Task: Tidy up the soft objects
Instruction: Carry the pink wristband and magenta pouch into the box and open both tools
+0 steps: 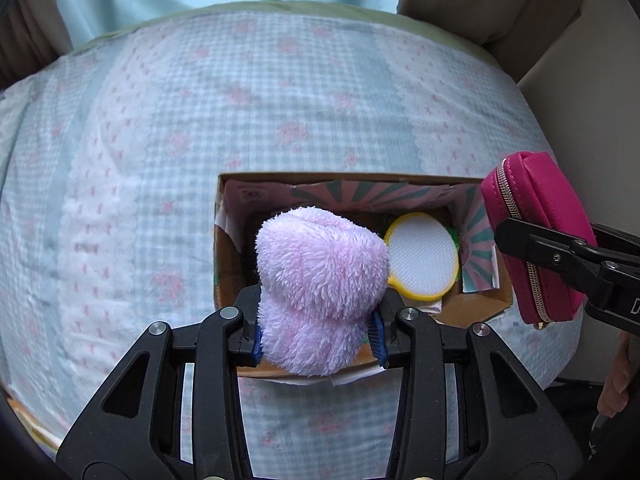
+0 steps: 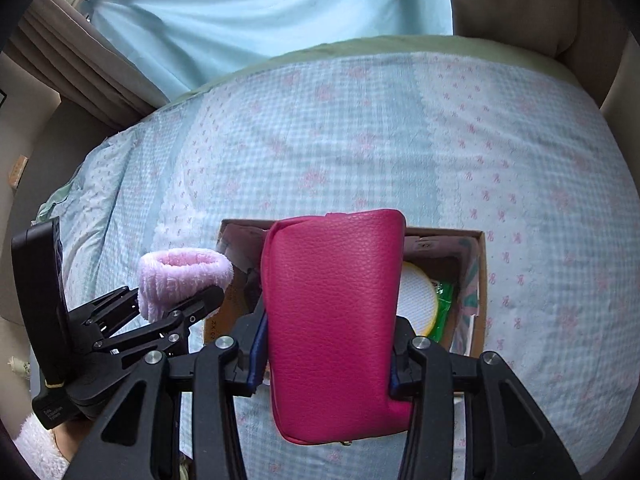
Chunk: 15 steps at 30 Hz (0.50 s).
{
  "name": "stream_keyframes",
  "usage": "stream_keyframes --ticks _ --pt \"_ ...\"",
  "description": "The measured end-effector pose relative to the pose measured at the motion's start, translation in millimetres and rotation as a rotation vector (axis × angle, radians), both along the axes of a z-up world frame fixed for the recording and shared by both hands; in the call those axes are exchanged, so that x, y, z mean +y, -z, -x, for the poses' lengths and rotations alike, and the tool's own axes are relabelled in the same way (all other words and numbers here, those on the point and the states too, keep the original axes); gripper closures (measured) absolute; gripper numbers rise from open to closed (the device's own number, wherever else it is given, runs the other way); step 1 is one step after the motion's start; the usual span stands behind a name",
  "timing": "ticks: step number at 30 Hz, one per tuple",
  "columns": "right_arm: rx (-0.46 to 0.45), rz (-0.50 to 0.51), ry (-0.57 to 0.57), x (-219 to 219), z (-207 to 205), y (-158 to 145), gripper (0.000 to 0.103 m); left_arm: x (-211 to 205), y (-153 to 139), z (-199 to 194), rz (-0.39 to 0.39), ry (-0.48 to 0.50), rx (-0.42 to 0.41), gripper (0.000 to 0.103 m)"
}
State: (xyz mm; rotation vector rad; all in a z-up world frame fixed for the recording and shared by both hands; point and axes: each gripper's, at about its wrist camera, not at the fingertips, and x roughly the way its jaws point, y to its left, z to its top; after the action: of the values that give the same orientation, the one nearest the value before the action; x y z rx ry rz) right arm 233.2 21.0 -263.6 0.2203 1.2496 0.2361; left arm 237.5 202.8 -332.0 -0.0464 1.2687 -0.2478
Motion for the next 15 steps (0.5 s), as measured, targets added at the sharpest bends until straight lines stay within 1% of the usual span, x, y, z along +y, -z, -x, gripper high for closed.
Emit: stream_keyframes --ticks 3,5,8,12,14,15 --pt "0.051 -0.014 -0.008 4.6 -9.7 28.1 0.062 -3.8 26.5 -6.2 -0.004 0.010 0.049 0.068" --pt "0.086 -0.041 -0.004 5.5 -17.5 46.5 0.062 -9.4 41.0 -10.8 -0.006 0.024 0.073 0.068" --pt "0.131 -0.078 -0.010 7.8 -30.6 69.1 0.062 -15.9 57.2 -15.5 -0.010 0.042 0.098 0.068" --pt "0.187 -0.107 -0.019 6.9 -43.0 88.9 0.060 -23.9 71.2 -18.2 -0.036 0.071 0.129 0.067" --pt "0.215 -0.114 -0.013 3.4 -46.7 96.1 0.058 -26.6 75.2 -19.4 -0.057 0.070 0.138 0.052" --pt "0.229 -0.113 -0.012 1.9 -48.1 99.9 0.056 -28.5 76.3 -19.8 -0.063 0.076 0.139 0.025"
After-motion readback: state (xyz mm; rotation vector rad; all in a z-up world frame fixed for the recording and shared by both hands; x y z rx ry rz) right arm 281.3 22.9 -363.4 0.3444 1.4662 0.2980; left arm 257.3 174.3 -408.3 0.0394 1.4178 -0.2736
